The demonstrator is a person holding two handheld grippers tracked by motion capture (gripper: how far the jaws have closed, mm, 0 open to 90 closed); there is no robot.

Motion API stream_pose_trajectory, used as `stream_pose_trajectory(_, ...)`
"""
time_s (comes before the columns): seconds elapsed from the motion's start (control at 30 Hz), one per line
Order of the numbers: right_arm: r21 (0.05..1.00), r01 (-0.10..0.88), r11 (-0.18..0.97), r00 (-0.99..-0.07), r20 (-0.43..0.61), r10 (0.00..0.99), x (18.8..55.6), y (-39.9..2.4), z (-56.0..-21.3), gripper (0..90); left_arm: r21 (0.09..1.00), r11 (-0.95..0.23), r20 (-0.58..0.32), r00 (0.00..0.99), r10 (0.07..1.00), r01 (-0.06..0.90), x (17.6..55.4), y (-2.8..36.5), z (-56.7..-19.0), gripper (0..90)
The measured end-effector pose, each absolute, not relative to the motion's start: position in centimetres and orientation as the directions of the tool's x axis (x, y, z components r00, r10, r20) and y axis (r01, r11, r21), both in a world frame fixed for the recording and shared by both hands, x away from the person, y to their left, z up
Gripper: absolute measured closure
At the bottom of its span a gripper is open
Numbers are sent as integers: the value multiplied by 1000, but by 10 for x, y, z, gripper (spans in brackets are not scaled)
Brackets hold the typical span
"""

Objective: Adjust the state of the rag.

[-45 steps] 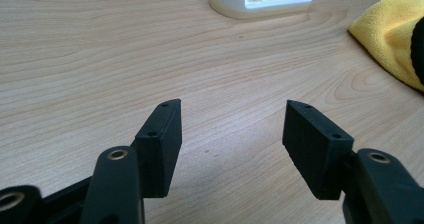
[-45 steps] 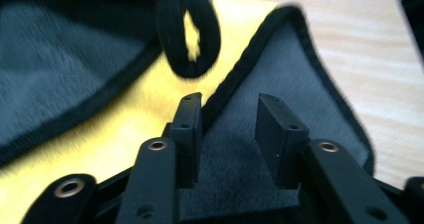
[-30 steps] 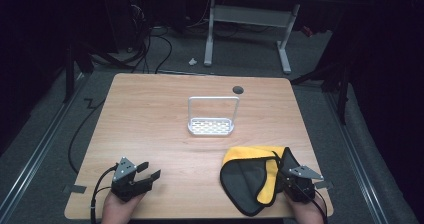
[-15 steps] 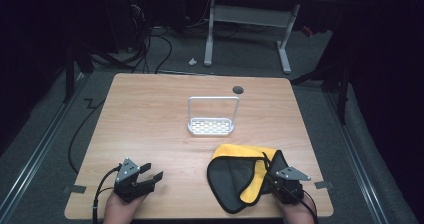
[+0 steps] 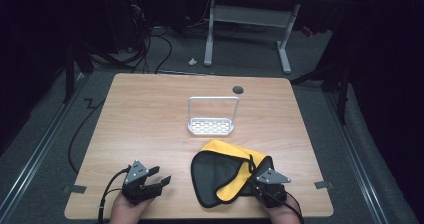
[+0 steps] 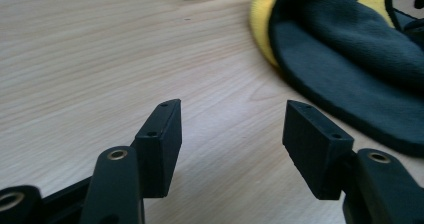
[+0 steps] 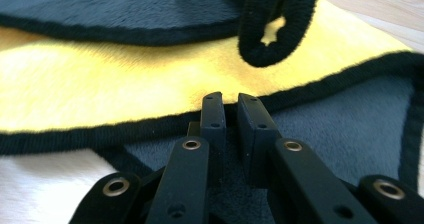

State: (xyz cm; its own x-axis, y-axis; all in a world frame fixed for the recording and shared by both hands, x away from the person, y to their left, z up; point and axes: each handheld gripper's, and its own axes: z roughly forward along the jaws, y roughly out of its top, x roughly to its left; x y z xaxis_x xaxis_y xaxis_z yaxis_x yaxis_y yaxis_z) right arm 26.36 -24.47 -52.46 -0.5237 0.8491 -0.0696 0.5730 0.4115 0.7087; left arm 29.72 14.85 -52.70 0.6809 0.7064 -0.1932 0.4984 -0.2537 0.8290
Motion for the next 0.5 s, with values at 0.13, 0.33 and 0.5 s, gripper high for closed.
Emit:
stream_pose_trajectory(0.13, 708, 548, 446, -566, -79, 820, 261, -231, -525, 828, 827, -302, -182, 735, 653, 474, 288, 126, -524, 417)
stream_pose_trajectory(0.33, 708, 511, 487, -620, -88, 779, 259, -211, -525, 827, 802, -412, -139, 806, 575, 432, 274, 93, -528, 425)
stream_pose_trajectory(0.5, 707, 498, 501, -643, -86, 761, 257, -202, -526, 824, 786, -451, -127, 825, 551, 422, 270, 85, -531, 466)
